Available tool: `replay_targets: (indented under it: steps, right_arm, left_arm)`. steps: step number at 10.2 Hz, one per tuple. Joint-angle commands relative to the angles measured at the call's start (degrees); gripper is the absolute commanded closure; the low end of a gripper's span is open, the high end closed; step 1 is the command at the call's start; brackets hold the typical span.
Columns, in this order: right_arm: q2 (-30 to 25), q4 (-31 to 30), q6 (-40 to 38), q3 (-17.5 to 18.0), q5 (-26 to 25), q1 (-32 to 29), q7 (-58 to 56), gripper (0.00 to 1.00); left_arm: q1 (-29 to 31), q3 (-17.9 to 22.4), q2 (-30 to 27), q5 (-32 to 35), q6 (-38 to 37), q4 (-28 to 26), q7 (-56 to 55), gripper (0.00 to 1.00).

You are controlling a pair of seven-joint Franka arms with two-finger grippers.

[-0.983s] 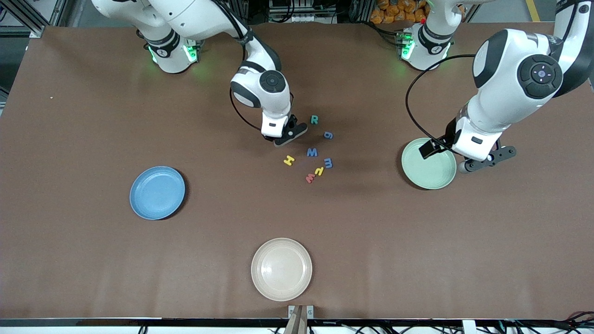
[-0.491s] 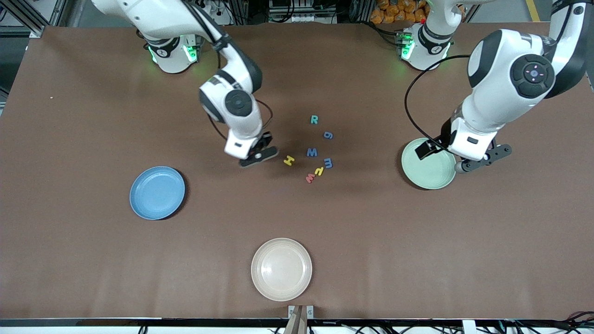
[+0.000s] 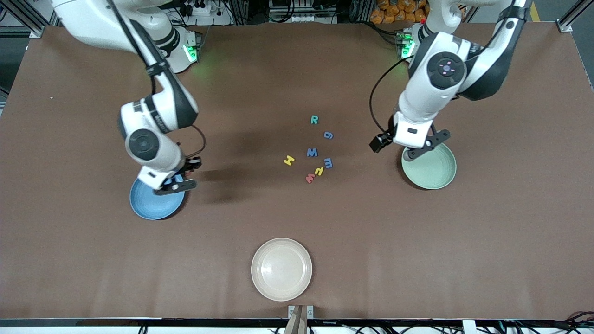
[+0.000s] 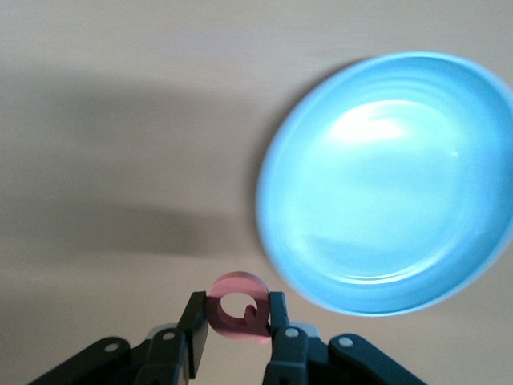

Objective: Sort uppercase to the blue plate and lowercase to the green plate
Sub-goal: 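Release the pink letter on the blue plate while the left gripper reaches the letters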

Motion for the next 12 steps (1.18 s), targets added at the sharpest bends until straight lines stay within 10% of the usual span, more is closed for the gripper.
replay_targets:
  steps: [1, 4, 7, 12]
  right_arm:
    - [1.1, 2.1, 0.1, -1.7, 1.5, -3.3, -2.3, 1.00]
    - [5.7, 5.3, 1.6, -2.7, 1.2, -5.8, -2.9, 0.99]
    - [6.5, 6.9, 3.9, -4.3, 1.6, -6.7, -9.1, 0.00]
    - [-2.4, 7.3, 5.3, -4.5, 1.8, -8.6, -9.8, 0.00]
  left_arm:
    - [-2.1, -1.7, 2.5, -0.3, 4.5, -1.6, -9.8, 0.00]
    - [-8.3, -1.8, 8.0, -0.2, 11.1, -1.6, -21.2, 0.00]
    - [-12.3, -1.8, 13.7, 2.8, 18.8, -1.7, -30.1, 0.00]
    - [-13.4, -1.8, 18.9, 6.4, 22.9, -1.7, -36.6, 0.00]
